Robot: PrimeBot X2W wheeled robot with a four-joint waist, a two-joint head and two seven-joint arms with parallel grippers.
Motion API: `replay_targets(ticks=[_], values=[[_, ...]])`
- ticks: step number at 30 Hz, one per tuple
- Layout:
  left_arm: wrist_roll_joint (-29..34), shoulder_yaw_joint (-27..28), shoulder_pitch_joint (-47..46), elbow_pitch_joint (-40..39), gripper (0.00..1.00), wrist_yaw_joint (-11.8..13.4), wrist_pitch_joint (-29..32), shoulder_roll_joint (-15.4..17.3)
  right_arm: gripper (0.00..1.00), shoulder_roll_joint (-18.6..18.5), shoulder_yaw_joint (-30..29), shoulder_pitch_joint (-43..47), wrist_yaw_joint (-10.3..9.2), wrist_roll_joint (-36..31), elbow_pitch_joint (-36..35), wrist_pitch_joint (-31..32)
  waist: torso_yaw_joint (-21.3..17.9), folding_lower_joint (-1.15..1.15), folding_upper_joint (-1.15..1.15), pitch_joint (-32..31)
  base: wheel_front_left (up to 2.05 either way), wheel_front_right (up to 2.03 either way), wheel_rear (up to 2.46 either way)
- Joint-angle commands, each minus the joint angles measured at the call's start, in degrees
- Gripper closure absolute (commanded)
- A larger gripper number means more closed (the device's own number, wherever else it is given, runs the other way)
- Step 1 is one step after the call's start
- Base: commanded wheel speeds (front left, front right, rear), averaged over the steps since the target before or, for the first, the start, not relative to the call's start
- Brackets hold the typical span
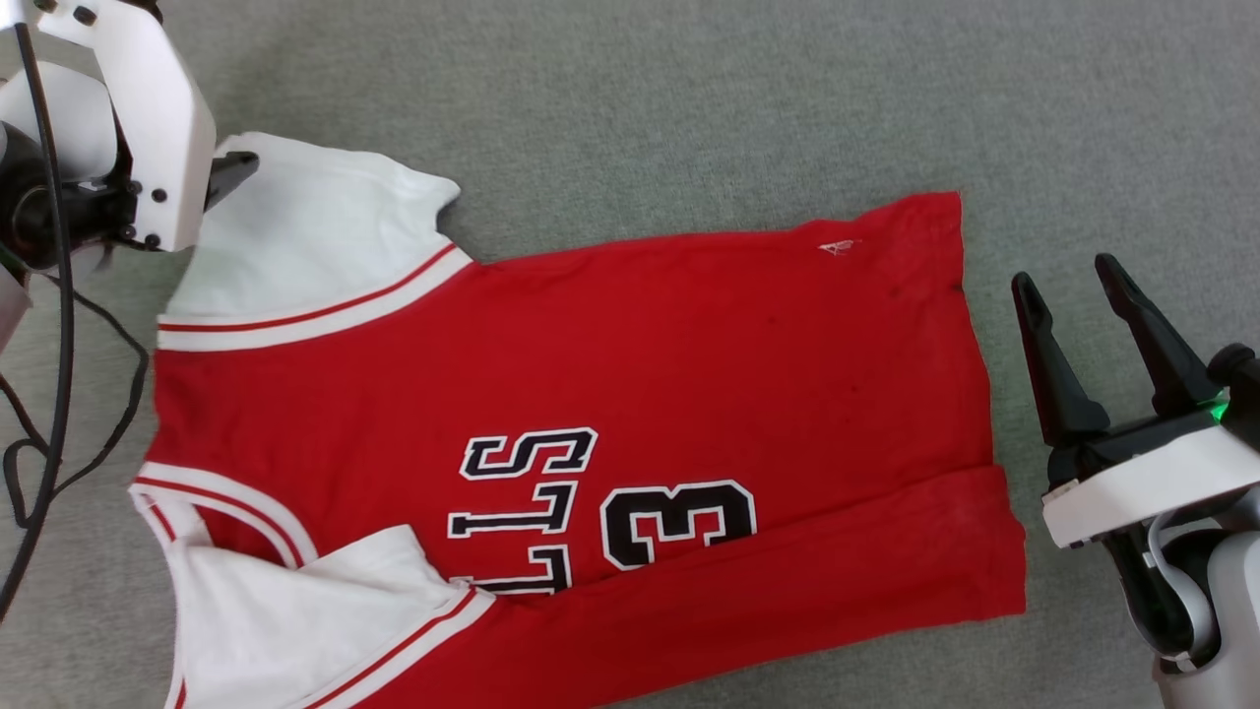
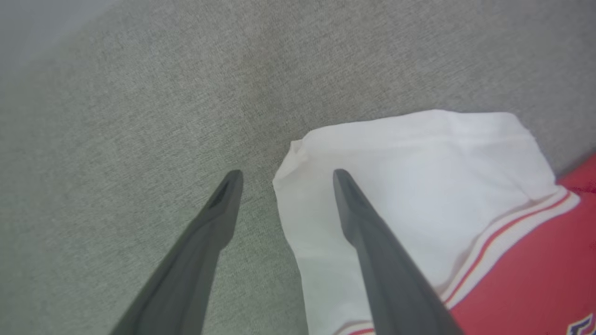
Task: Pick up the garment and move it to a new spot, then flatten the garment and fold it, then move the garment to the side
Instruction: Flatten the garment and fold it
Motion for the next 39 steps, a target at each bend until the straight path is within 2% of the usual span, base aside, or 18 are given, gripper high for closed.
replay_targets(ticks=[1, 6, 10, 11, 12, 20, 24, 25, 30, 35, 38, 39], values=[[0.7, -0.4, -0.6, 0.5, 0.00, -0.2, 0.2, -0.1, 0.00, 0.5, 0.2, -1.1, -0.05, -0.2, 0.1, -0.3, -1.0, -0.01, 0.00, 1.5, 0.00, 0.00, 0.00], [3.2, -4.0, -0.3, 3.3, 0.00, -0.5, 3.9, 0.1, 0.00, 0.7, 0.5, -2.2, -0.05, -0.3, 0.5, -0.7, -1.5, -0.01, 0.00, 2.8, 0.00, 0.00, 0.00], [1.8, -4.2, 1.7, 4.7, 0.00, -0.9, 4.6, -0.8, 0.00, 0.5, 0.7, -2.9, -0.05, -0.1, 1.0, -0.8, -1.6, -0.01, 0.00, 3.2, 0.00, 0.00, 0.00], [1.7, -4.5, 2.2, 4.9, 0.25, -0.9, 4.9, -0.9, 0.00, 0.3, 0.7, -3.0, -0.05, 0.1, 1.1, -0.9, -1.6, -0.01, 0.00, 3.2, 0.00, 0.00, 0.00], [1.8, -4.9, 2.6, 5.0, 1.00, -1.1, 5.1, -0.9, 0.00, 0.2, 0.8, -3.1, -0.05, 0.1, 1.2, -0.9, -1.6, -0.01, 0.00, 3.1, 0.00, 0.00, 0.00], [2.8, -4.7, 1.6, 4.4, 1.00, -2.2, 0.0, -2.5, 0.00, -3.1, 0.2, -5.1, -0.05, 0.5, 0.7, 0.2, 0.5, -0.01, 0.00, 0.8, 0.00, 0.00, 0.00], [4.3, -4.7, -0.1, 2.9, 1.00, -2.6, -4.4, -3.7, 0.00, -7.0, 0.6, -7.3, -0.05, 0.8, 0.1, 5.0, 2.2, -0.01, 0.00, -1.1, 0.00, 0.00, 0.00], [4.3, -4.7, -0.1, 2.9, 1.00, -2.6, -4.4, -3.7, 0.00, -7.0, 0.6, -7.3, -0.05, 0.8, 0.1, 5.0, 2.2, -0.01, 0.00, -1.1, 0.00, 0.00, 0.00], [5.7, -5.5, -0.8, 1.1, 1.00, -2.9, -8.5, -4.5, 0.00, -13.2, 4.1, -11.6, -0.05, 4.2, -0.4, 16.7, 4.3, -0.01, 0.00, -2.7, 0.00, 0.00, 0.00], [6.0, -6.3, -0.8, -1.0, 1.00, -3.0, -10.6, -4.9, 0.00, -19.6, 9.1, -16.2, -0.05, 8.0, 1.6, 32.3, 6.2, -0.01, 0.00, -3.3, 0.00, 0.00, 0.00], [6.2, -6.7, -0.7, -2.2, 1.00, -3.0, -11.5, -4.9, 0.00, -21.8, 11.8, -19.2, -0.06, 10.8, 3.3, 40.7, 7.0, -0.01, 0.00, -3.1, 0.00, 0.00, 0.00], [6.2, -7.0, -0.8, -2.8, 1.00, -3.0, -11.9, -4.9, 0.00, -22.1, 13.2, -21.0, -0.06, 12.8, 4.6, 45.3, 7.5, -0.01, 0.00, -2.9, 0.00, 0.00, 0.00]])
